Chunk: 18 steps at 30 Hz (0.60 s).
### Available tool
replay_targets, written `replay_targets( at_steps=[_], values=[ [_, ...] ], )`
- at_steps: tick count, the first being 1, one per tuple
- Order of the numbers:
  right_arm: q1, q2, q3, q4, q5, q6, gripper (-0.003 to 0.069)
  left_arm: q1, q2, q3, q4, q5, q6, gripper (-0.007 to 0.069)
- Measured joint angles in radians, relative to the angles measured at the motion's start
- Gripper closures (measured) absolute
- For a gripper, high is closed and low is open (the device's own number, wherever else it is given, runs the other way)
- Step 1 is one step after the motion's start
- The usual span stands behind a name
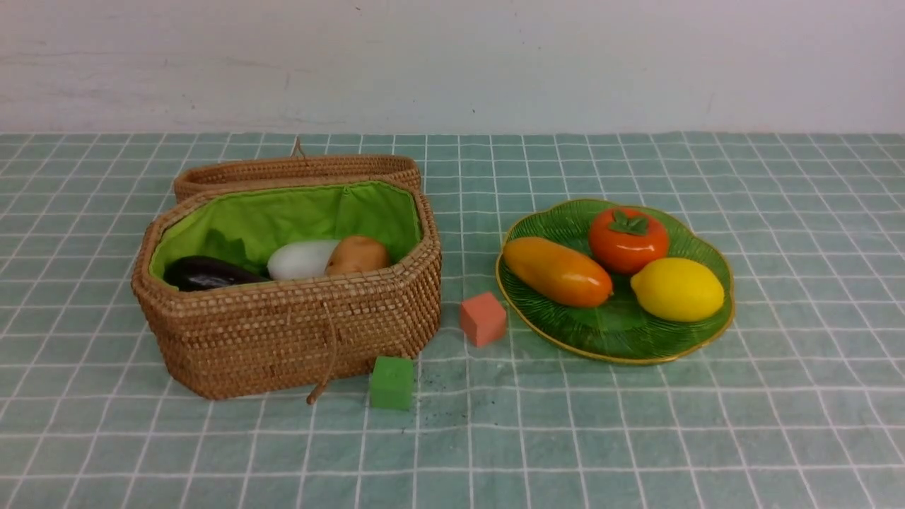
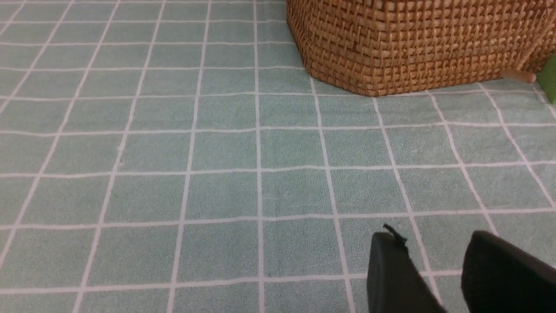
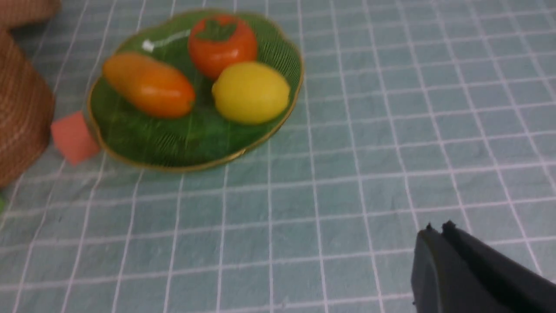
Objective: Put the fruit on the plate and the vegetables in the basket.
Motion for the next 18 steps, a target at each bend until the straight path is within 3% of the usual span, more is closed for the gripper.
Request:
replay_targets(
  at_steps=[4, 6, 11, 18],
  values=[
    [-0.059, -0.153, 0.219, -0.045, -0.176, -0.007, 0.0666, 0.000, 0.000, 0.000, 0.000, 0.000, 0.000, 0.0386],
    [-0.082, -0.270, 0.371, -0.130, -0.269, -0.007, 0.0665, 0.000, 0.000, 0.000, 0.000, 0.000, 0.000, 0.0386],
    [-0.091, -0.381, 0.558, -0.144, -0.274, 0.024, 0.0661, 0.000, 0.000, 0.000, 0.000, 0.000, 0.000, 0.0386],
    [-0.091, -0.383, 0.560, -0.096, -0.293, 0.030, 0.0655, 0.000, 0.000, 0.000, 0.000, 0.000, 0.000, 0.0386]
  ],
)
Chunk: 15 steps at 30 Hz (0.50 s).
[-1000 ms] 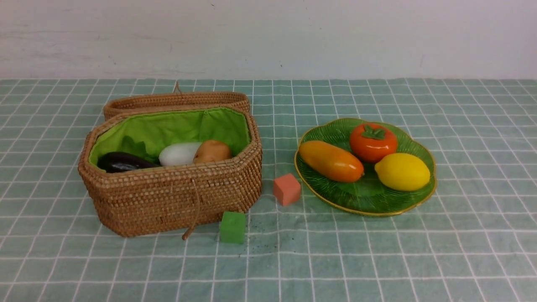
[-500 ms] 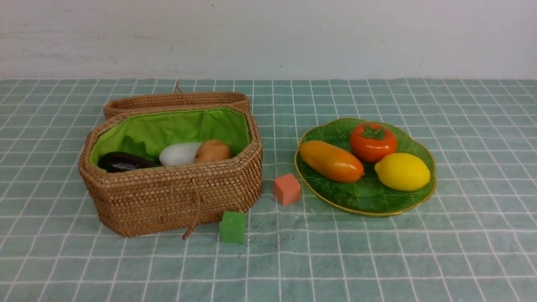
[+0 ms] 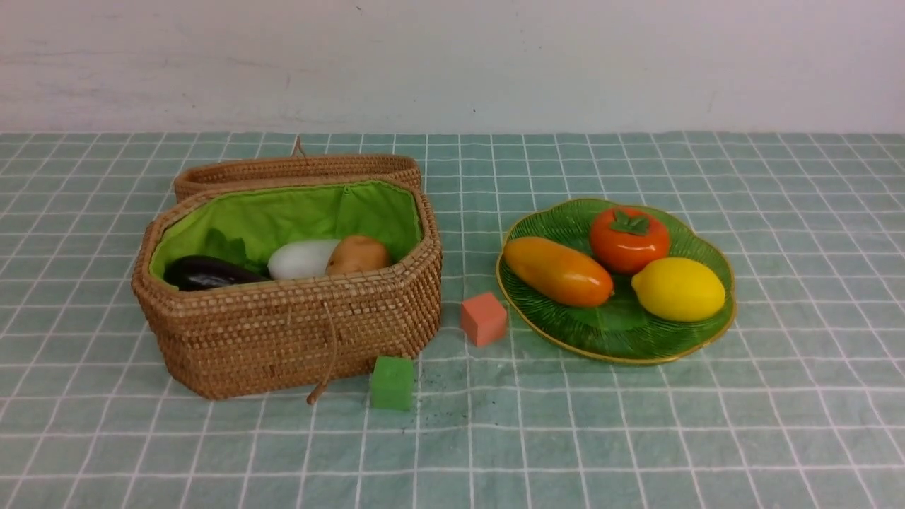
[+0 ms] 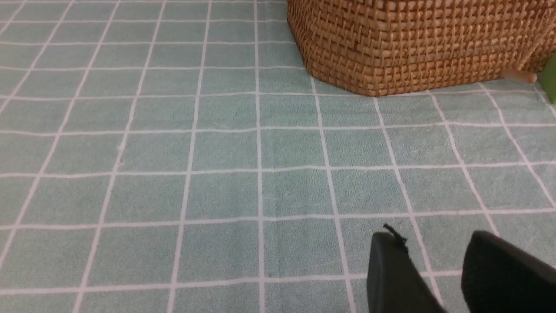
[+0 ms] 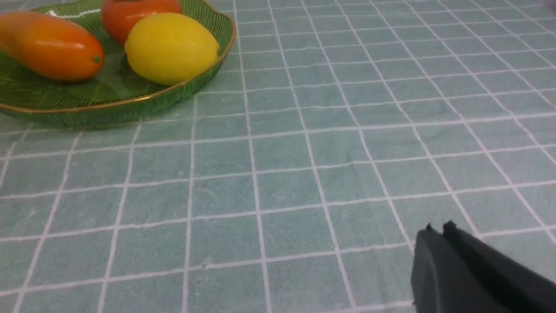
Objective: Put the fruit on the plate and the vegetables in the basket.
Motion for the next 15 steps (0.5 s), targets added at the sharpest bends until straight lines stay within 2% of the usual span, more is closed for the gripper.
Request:
replay_targets(
  at_steps=[15],
  values=[
    [0.000, 0.000, 0.000, 0.036, -0.002, 0.009, 0.0645, 0.000, 0.000, 0.000, 0.000, 0.000, 0.000, 0.0386]
  ],
)
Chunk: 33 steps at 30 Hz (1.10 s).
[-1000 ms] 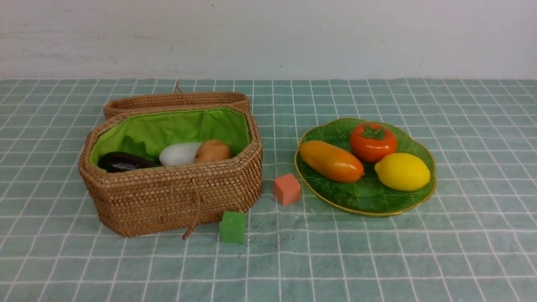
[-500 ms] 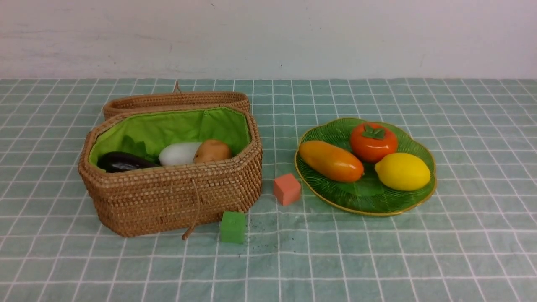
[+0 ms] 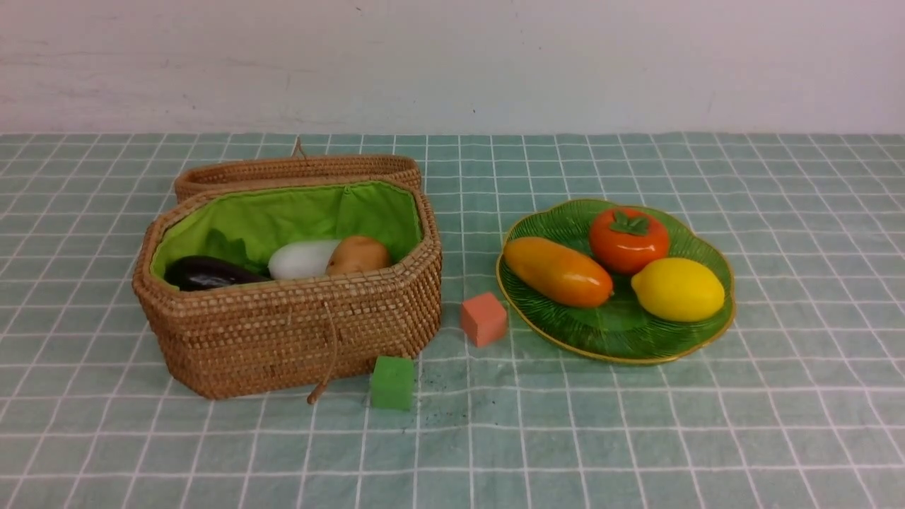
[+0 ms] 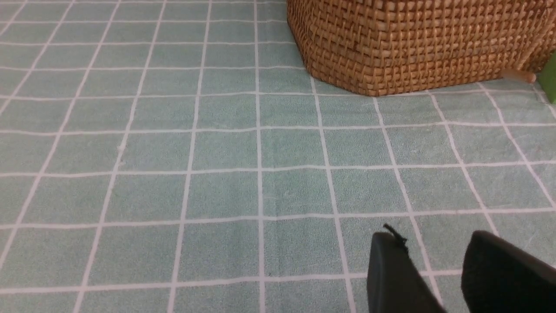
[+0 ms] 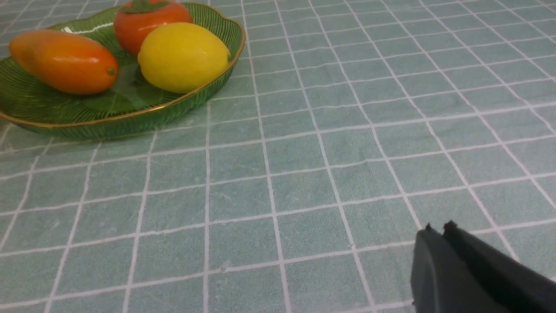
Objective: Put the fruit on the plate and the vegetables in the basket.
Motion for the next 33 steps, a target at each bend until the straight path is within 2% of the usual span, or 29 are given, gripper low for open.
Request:
replay_targets(
  at_steps=[33],
  values=[
    [0.000, 0.000, 0.000, 0.001, -0.001, 0.000, 0.0622, 0.000, 0.000, 0.000, 0.000, 0.000, 0.000, 0.0386]
  ],
)
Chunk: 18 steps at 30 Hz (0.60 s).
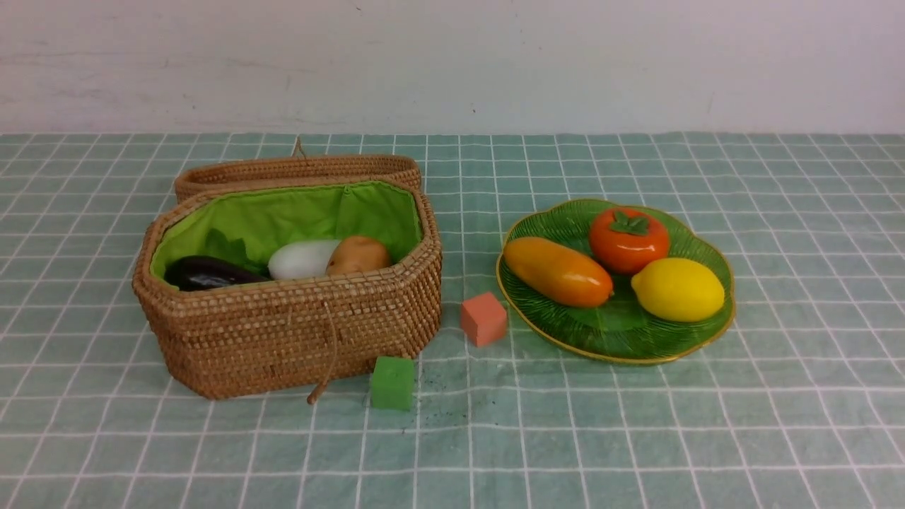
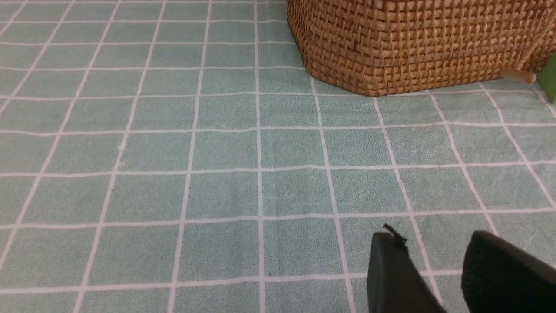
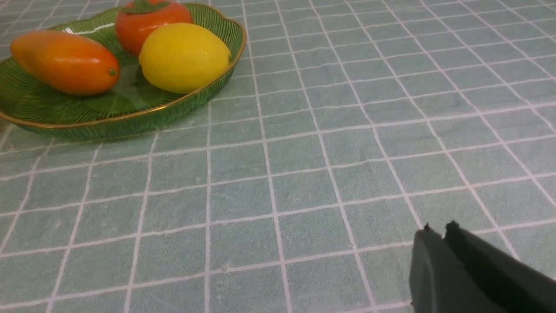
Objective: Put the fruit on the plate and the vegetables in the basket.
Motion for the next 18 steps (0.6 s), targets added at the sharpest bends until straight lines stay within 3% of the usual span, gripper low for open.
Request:
replay_targets(
  at_steps=[18],
  values=[
    [0.000, 0.000, 0.000, 0.000, 0.000, 0.000, 0.0594, 0.000, 0.000, 0.000, 0.000, 0.000, 0.000, 0.0386]
  ],
)
